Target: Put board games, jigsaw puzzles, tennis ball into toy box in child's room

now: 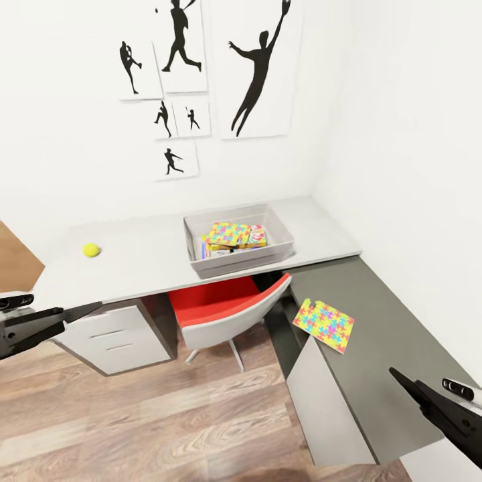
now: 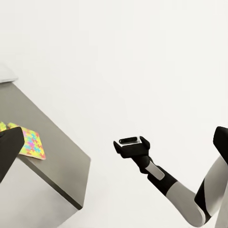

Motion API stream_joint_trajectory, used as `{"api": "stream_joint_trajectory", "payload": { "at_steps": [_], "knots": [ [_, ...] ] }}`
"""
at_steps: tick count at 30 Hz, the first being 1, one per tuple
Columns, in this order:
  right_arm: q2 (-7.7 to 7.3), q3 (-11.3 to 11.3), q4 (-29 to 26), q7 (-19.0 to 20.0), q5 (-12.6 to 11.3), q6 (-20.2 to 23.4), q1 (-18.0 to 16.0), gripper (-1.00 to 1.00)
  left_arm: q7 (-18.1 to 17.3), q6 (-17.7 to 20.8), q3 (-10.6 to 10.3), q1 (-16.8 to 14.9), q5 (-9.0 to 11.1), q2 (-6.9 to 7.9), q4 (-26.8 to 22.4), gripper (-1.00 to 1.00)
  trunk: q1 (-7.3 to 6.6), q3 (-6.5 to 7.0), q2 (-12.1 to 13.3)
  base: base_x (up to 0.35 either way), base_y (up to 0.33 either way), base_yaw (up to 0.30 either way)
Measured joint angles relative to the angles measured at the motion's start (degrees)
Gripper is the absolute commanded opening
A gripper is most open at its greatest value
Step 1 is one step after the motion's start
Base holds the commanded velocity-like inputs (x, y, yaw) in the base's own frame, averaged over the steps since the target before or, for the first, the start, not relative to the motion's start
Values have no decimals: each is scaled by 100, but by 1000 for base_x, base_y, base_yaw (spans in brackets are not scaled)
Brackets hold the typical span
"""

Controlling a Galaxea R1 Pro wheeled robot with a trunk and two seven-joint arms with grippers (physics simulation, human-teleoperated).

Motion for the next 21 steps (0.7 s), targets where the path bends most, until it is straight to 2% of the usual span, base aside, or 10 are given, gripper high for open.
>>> {"api": "stream_joint_trajectory", "payload": {
  "at_steps": [10, 21],
  "knots": [
    [0, -2, 0, 20, -2, 3, 0, 100, 0, 0, 160, 8, 7, 21, 3, 100, 0, 88, 0, 0, 0, 126],
    [0, -25, -2, 33, -9, 14, 0, 100, 0, -7, 189, 23, -15, 21, 8, 100, 0, 187, 0, 0, 0, 114]
  ]
}}
